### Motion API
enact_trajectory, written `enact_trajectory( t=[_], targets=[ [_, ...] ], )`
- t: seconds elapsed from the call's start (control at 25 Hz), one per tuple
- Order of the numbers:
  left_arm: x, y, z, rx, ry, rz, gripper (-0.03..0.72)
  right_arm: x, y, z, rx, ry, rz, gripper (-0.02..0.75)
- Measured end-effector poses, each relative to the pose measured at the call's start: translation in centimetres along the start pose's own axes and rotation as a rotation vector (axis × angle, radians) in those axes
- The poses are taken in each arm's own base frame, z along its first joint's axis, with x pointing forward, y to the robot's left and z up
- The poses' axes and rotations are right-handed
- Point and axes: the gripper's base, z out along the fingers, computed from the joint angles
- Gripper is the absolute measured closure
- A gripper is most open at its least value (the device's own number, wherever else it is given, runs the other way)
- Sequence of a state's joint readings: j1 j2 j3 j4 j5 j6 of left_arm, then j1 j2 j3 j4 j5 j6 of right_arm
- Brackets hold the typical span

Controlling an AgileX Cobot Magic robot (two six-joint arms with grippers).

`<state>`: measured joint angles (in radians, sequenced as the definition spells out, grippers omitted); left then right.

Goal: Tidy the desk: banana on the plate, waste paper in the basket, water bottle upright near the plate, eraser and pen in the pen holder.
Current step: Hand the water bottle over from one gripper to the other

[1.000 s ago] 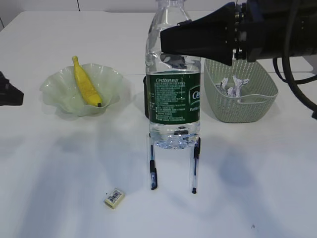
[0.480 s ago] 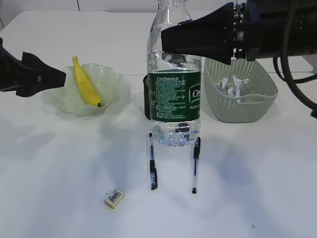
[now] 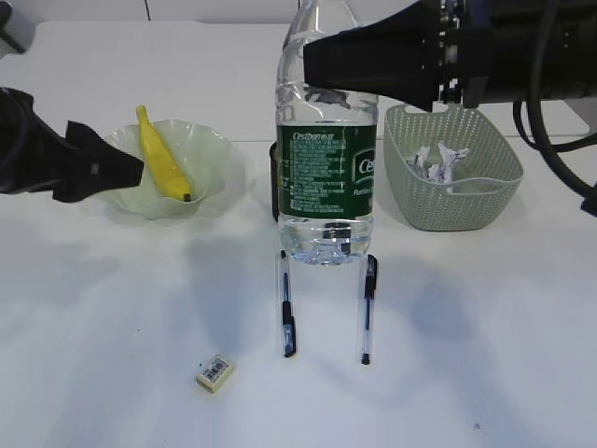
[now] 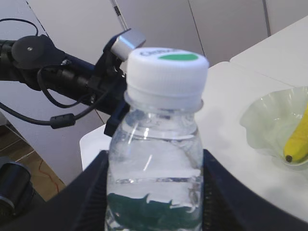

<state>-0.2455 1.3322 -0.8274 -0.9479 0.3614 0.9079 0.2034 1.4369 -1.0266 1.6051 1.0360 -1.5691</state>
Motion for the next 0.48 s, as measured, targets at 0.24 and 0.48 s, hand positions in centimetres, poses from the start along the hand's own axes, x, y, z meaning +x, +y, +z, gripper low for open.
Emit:
enact_trajectory(
  t=[0.24,0.48],
  targets=[
    [2.0,0.8,1.6,-0.028,0.186,0.023,0.264,0.0,0.0,0.0,0.004,0.0,0.0,0.37],
    [3.5,3.1,1.1,-0.277,0.354,0.012,0.266,0.0,-0.1,0.0,0.009,0.0,0.0,0.37]
  ],
)
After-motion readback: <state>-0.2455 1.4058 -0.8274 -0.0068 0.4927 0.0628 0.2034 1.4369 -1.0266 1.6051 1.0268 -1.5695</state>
